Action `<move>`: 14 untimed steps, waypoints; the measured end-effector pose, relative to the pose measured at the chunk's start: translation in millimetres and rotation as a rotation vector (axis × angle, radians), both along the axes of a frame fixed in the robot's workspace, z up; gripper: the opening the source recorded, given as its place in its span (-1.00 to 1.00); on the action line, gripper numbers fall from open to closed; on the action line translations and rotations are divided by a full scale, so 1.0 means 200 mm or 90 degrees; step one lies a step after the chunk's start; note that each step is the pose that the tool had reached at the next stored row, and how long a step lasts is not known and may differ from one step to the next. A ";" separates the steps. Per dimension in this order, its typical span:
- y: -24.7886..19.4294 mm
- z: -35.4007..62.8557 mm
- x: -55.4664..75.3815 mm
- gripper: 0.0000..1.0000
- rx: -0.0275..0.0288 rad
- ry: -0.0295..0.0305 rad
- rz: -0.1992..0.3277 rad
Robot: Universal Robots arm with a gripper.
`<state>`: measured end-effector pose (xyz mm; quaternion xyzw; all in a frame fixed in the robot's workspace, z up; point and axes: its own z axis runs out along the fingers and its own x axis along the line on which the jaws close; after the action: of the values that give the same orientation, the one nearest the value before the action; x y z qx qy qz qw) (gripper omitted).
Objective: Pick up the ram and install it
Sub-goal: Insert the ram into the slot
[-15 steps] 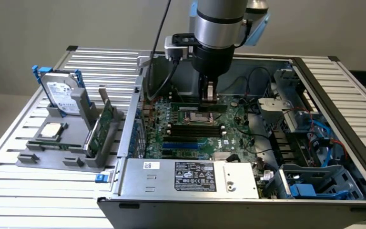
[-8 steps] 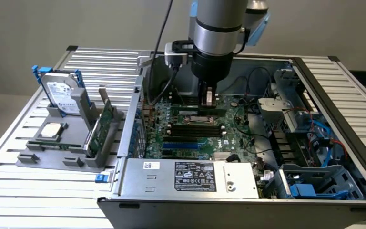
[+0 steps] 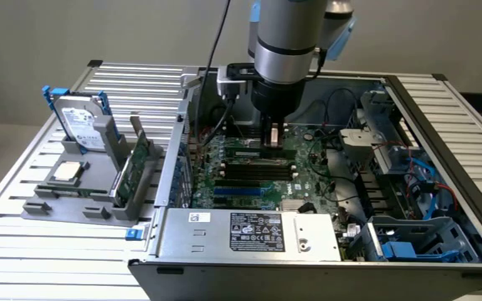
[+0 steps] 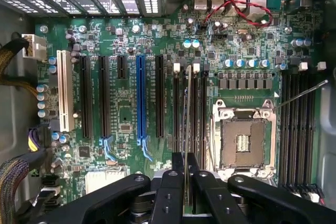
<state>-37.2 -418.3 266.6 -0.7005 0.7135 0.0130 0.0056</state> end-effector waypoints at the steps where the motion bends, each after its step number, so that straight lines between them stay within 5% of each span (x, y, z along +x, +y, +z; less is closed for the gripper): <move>1: -0.001 -0.009 0.00 -0.73 0.0000 0.0000 0.000; 14: -0.018 -0.127 0.00 -0.73 0.0001 0.0000 0.000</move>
<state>-36.2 -421.8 241.1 -0.7005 0.7136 0.0130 0.0057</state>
